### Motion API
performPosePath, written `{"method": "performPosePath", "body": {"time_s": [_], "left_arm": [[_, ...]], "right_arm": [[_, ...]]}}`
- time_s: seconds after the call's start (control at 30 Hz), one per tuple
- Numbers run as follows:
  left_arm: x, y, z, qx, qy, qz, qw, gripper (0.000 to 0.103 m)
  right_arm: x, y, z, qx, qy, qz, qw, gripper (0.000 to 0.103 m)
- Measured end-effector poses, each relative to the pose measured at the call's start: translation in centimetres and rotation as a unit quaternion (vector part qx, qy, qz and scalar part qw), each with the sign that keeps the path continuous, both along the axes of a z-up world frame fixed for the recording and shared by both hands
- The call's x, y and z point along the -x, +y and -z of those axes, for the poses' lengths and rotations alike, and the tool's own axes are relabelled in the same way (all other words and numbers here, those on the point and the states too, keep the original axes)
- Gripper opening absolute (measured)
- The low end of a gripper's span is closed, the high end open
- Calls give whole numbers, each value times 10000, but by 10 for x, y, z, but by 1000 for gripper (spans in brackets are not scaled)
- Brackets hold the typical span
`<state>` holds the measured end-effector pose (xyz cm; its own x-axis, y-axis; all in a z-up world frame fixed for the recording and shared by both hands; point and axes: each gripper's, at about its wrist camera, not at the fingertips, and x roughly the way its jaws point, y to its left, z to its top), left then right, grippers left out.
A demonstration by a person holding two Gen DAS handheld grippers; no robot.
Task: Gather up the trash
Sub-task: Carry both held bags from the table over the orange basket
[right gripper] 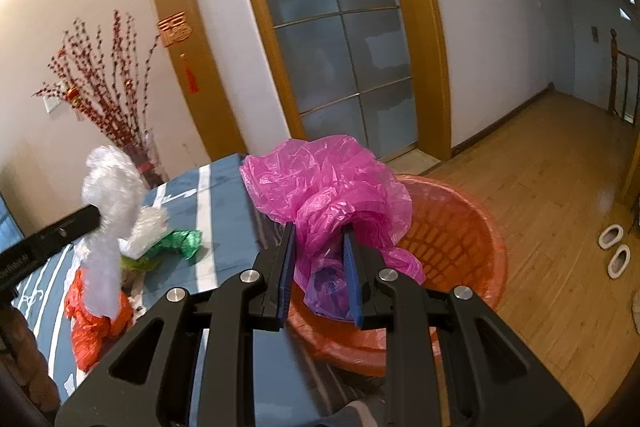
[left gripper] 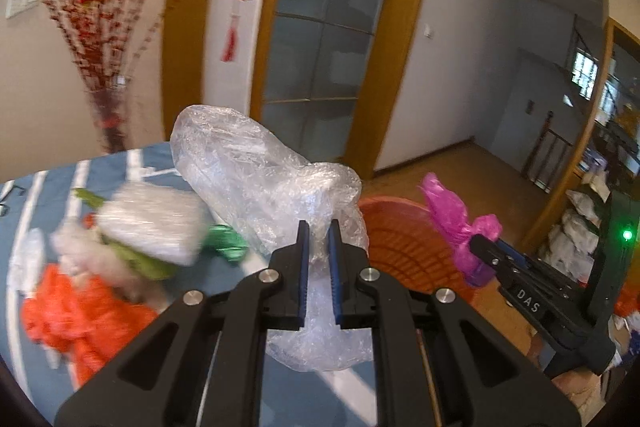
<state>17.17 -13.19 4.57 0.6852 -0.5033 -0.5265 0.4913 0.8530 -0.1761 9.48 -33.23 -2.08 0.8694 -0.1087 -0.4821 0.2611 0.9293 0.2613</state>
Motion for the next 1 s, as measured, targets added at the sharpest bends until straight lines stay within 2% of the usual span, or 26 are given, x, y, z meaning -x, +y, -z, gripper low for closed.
{"method": "performPosePath", "body": {"time_s": [0.47, 0.73, 0.9, 1.0], "left_arm": [[-29, -83, 35, 19, 259, 809, 9964, 11], [-46, -118, 58, -44, 502, 1003, 9937, 11], [-58, -126, 73, -110, 692, 1028, 9922, 14], [-62, -126, 81, -176, 772, 991, 9919, 20]], "right_arm": [[-18, -47, 17, -348, 25, 322, 9989, 23], [-30, -65, 29, -541, 41, 296, 9981, 23], [-32, -74, 34, -747, -34, 167, 9971, 30], [-29, -78, 35, -792, -64, 178, 9967, 39]]}}
